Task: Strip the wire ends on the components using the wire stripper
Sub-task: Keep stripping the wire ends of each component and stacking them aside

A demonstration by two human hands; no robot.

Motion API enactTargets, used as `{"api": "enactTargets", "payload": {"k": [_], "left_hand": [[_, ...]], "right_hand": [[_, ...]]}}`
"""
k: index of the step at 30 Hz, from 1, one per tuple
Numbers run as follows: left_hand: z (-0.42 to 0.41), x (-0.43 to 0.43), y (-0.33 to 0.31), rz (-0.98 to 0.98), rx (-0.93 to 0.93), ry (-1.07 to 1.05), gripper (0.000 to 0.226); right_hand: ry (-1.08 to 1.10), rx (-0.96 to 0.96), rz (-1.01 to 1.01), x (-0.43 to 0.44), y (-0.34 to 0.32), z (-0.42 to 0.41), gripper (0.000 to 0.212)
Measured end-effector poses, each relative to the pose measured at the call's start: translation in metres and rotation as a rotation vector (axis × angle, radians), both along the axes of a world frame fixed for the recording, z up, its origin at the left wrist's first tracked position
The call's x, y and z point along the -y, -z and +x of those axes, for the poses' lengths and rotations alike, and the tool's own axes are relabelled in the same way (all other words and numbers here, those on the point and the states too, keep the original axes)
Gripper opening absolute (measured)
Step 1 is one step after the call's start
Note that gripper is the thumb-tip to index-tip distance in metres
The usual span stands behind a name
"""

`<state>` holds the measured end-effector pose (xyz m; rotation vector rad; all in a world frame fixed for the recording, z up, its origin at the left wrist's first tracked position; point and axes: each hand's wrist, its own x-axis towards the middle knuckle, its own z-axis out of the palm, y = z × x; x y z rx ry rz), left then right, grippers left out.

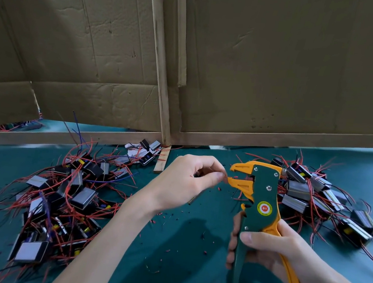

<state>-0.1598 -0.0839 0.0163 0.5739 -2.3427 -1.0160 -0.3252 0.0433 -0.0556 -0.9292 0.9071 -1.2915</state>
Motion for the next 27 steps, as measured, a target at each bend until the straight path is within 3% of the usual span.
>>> {"api": "enactTargets", "payload": {"k": [10, 17, 19, 23, 27], "left_hand": [[0.006, -0.004, -0.012, 0.045, 0.060, 0.056, 0.018], [0.007, -0.002, -0.010, 0.052, 0.117, -0.021, 0.023], [0.005, -0.001, -0.007, 0.080, 0.083, -0.020, 0.026], [-0.001, 0.003, 0.002, 0.070, -0.075, -0.073, 0.026], [-0.003, 0.010, 0.007, 0.050, -0.303, -0.113, 0.039]], "right_hand": [[0.042, -0.141, 0.064, -0.012, -0.007, 0.004, 0.050], [0.259, -0.237, 0.037, -0.014, -0.008, 0.021, 0.045], [0.226, -0.184, 0.021, -0.014, -0.009, 0.021, 0.039], [0.089, 0.123, -0.055, -0.010, -0.013, 0.017, 0.017], [0.160, 0.145, -0.062, -0.006, -0.010, 0.010, 0.012]]}}
